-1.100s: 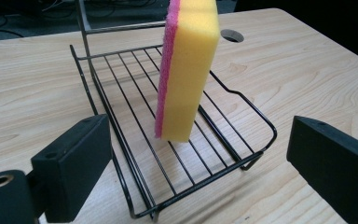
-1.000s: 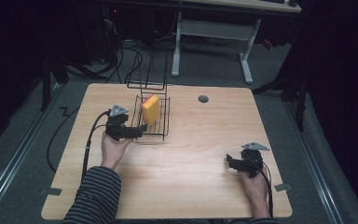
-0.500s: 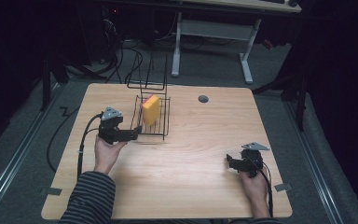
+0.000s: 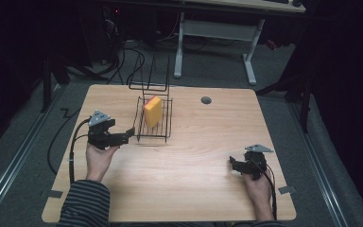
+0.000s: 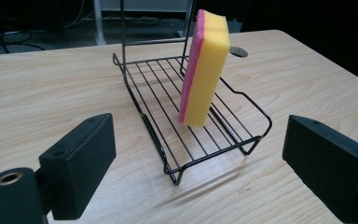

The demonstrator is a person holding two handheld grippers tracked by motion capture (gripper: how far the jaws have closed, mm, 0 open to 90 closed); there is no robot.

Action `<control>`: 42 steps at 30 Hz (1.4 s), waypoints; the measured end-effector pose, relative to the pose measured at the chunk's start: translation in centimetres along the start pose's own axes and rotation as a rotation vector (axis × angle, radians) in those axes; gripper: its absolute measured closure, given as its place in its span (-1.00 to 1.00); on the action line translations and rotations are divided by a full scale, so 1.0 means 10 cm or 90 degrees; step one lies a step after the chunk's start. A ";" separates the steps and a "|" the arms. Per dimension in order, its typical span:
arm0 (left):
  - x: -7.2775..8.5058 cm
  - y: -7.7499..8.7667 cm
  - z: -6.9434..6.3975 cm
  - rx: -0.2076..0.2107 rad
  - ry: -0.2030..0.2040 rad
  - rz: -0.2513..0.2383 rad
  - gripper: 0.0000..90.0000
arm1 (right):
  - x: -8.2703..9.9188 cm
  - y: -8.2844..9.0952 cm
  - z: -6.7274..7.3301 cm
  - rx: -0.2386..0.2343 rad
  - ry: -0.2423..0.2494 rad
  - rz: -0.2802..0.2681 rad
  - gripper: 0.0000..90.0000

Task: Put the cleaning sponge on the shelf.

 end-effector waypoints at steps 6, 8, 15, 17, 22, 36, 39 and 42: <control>0.06 0.07 0.04 -0.008 0.002 0.002 -0.77 | 0.00 0.00 0.00 0.000 0.000 0.000 -0.58; 0.08 0.10 0.06 -0.010 0.005 -0.002 -0.76 | 0.00 0.00 0.00 0.000 0.000 0.000 -0.58; 0.12 0.19 0.10 -0.019 0.014 -0.010 -0.76 | 0.00 0.00 0.00 0.000 0.000 0.000 -0.57; 0.13 0.21 0.11 -0.022 0.017 -0.010 -0.75 | 0.00 0.00 0.00 0.000 0.000 0.000 -0.57; 0.16 0.27 0.14 -0.027 0.027 -0.017 -0.75 | 0.00 0.00 0.00 0.000 0.000 0.000 -0.57; 0.30 0.43 0.23 -0.052 0.037 -0.020 -0.74 | 0.00 0.00 0.00 0.000 0.000 0.000 -0.57; 0.32 0.45 0.23 -0.053 0.040 -0.022 -0.73 | 0.00 0.00 0.00 0.000 0.000 0.000 -0.57; 0.34 0.48 0.24 -0.057 0.039 -0.022 -0.73 | 0.00 0.00 0.00 0.000 0.000 0.000 -0.57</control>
Point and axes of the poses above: each handheld gripper's, and its own axes: y roughly backward along the jaws, x roughly out of its underside, z roughly to its left, the point moved 10 cm from there along -y, roughly forward along the jaws, and after that the axes turned 9 degrees about -y, right-handed, at the moved point
